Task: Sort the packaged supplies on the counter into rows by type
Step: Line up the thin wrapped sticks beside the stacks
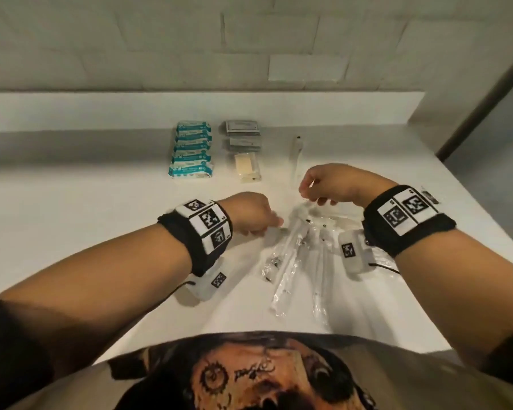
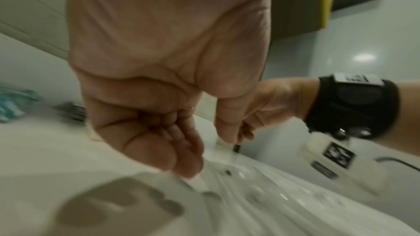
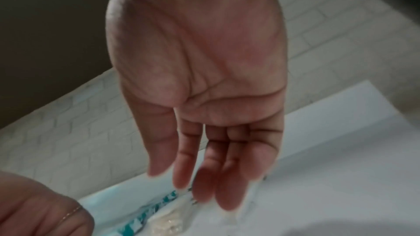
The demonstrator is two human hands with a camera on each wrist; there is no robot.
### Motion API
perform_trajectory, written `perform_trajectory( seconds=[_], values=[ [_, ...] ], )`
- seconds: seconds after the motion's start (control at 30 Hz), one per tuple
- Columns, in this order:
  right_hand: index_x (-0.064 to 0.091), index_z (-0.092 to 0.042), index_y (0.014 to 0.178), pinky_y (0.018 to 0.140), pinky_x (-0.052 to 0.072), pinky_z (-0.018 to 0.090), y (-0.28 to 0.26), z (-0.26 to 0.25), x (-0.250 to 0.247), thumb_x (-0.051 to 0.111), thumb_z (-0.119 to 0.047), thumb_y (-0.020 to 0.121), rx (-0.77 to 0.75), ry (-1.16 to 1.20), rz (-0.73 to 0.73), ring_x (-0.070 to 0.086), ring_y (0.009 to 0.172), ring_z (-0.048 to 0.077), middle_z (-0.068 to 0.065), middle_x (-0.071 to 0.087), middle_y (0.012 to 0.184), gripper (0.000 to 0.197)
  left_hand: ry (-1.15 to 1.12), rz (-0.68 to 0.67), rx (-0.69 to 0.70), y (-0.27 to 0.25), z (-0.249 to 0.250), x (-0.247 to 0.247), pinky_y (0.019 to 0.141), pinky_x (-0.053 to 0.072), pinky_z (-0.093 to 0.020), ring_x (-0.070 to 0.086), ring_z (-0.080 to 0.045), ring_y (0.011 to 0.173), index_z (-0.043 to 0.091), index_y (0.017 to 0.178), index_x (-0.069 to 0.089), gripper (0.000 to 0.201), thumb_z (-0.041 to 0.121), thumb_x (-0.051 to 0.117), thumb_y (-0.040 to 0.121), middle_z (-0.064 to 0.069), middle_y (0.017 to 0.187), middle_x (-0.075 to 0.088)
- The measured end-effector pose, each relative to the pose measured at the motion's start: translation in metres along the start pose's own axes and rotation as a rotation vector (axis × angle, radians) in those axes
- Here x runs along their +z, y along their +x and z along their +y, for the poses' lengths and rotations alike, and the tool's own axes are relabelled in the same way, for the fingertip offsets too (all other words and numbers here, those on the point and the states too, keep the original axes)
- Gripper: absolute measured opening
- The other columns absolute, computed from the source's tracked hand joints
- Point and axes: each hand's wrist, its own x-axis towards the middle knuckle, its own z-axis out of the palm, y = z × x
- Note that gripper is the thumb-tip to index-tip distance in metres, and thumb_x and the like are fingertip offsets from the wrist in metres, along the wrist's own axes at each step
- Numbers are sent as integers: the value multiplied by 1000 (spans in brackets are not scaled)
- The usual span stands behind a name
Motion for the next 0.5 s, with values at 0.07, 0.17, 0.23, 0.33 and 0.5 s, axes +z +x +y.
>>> perform_trajectory(
  seconds=[0.07, 0.17, 0.23, 0.33, 0.5],
  values=[
    [66, -21, 100, 65, 45, 26, -16, 5, 5, 61, -18, 90, 6, -196, -18, 57, 75, 11, -9, 60, 85, 12, 150, -91, 22, -8, 7, 16, 62, 46, -27, 57, -20, 62, 8, 81, 68, 42, 48, 59, 87, -7, 74, 69],
    [69, -30, 99, 80, 47, 27, -35, 15, 19, 58, -4, 85, -49, -365, -84, 55, 91, 13, -7, 56, 104, 31, 298, -43, -11, -16, 5, 35, 70, 44, -27, 61, -23, 89, 11, 113, 54, 56, 51, 71, 77, -5, 103, 64],
    [69, -35, 101, 87, 49, 33, -47, 21, 32, 50, 3, 80, -99, -444, -151, 54, 101, 16, -6, 49, 114, 47, 337, 5, -41, -18, 0, 39, 75, 44, -26, 59, -24, 102, 10, 122, 50, 60, 41, 74, 76, -5, 115, 61],
    [62, -36, 113, 92, 42, 33, -58, 32, 52, 45, 4, 81, -182, -658, -116, 44, 111, 21, -6, 42, 123, 53, 352, 25, -102, -20, -5, 33, 63, 43, -23, 61, -23, 90, 6, 115, 58, 40, 22, 65, 78, -6, 103, 63],
    [65, -27, 103, 85, 35, 30, -58, 50, 62, 54, -8, 83, -324, -735, 83, 46, 107, 22, -2, 53, 117, 30, 347, 80, -147, -17, -7, 30, 66, 39, -25, 57, -27, 92, 5, 106, 55, 23, 17, 49, 87, -11, 107, 60]
  ],
)
